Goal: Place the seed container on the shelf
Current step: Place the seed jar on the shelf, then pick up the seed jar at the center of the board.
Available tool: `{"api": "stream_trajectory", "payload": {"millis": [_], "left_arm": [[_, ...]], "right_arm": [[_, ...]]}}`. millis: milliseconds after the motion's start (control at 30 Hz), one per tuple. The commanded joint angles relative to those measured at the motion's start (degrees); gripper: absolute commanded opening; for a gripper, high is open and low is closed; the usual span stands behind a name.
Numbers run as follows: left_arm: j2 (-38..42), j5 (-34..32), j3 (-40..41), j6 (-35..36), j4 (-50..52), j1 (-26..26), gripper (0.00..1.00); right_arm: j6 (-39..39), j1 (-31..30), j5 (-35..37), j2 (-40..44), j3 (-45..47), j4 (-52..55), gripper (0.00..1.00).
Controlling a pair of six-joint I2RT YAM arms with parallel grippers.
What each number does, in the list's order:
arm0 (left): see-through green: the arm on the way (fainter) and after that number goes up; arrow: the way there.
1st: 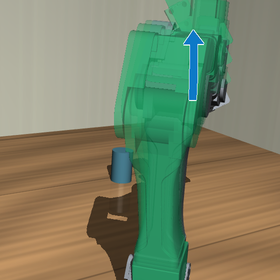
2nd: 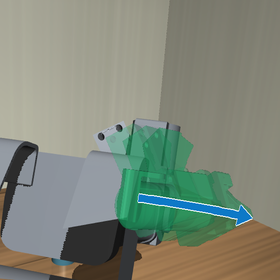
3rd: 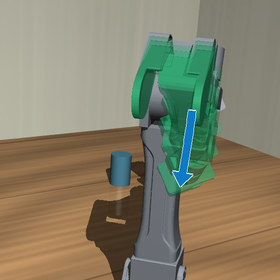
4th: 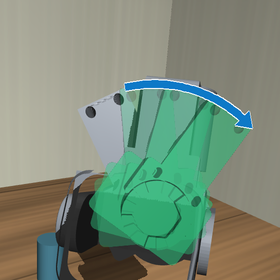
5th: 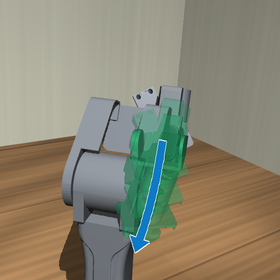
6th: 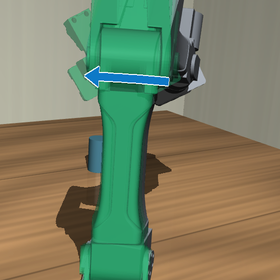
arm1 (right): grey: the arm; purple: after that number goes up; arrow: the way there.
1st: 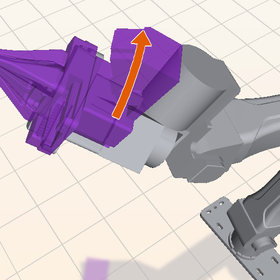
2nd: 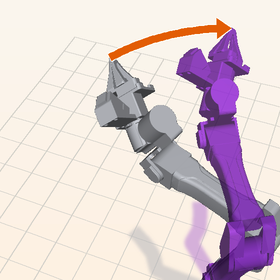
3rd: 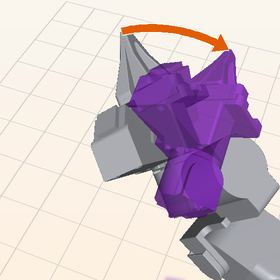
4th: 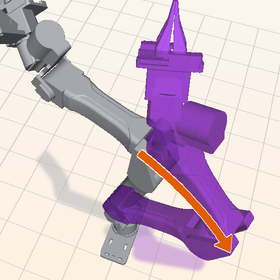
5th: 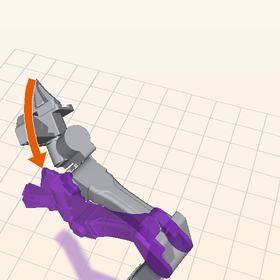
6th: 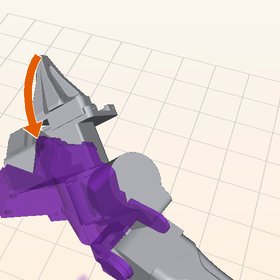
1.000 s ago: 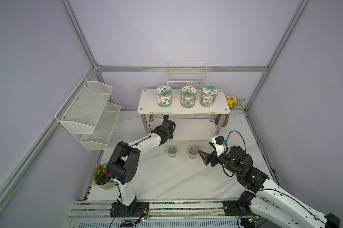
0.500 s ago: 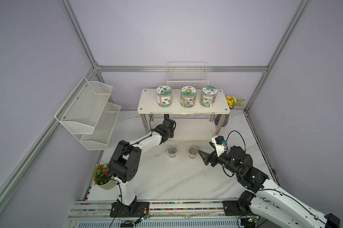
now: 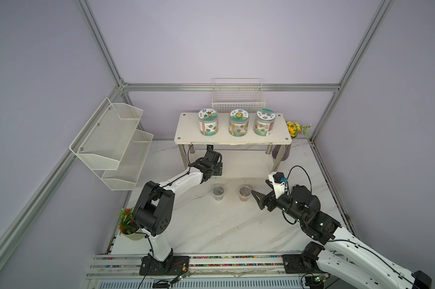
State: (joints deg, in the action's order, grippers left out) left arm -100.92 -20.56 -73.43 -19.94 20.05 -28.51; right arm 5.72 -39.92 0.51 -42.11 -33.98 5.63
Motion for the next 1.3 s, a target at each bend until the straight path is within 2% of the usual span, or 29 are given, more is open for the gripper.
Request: {"api": "stream_trajectory", "payload": {"millis": [0, 233, 567, 833, 1033, 1267], "left_arm": [[4.89, 2.09, 0.92, -0.85, 2.42, 0.28, 0.96], [10.88, 6.42, 4.56, -2.02, 7.41, -0.35, 0.96], [22.57, 8.99, 12.82, -4.05, 12.06, -2.72, 0.95], [28.99, 10.04, 17.15, -5.72, 15.75, -4.71, 0.93], [30.05, 9.58, 18.76, -7.70, 16.86, -7.48, 0.93], [26.90, 8.32, 18.02, -11.49, 16.86, -11.77, 0.93]], "right_arm": [[0.34, -0.21, 0.71, 0.95, -1.61, -0.83, 0.92], [1.08, -0.20, 2.35, 2.63, -1.70, -0.72, 0.91], [2.84, -0.24, 5.22, 4.35, -1.62, 1.79, 0.89], [5.71, -0.18, 6.97, 6.07, -1.76, 4.86, 0.87], [8.05, -0.22, 7.75, 6.24, -2.82, 7.59, 0.84], [10.47, -0.16, 8.05, 8.05, -1.33, 8.52, 0.84]]}}
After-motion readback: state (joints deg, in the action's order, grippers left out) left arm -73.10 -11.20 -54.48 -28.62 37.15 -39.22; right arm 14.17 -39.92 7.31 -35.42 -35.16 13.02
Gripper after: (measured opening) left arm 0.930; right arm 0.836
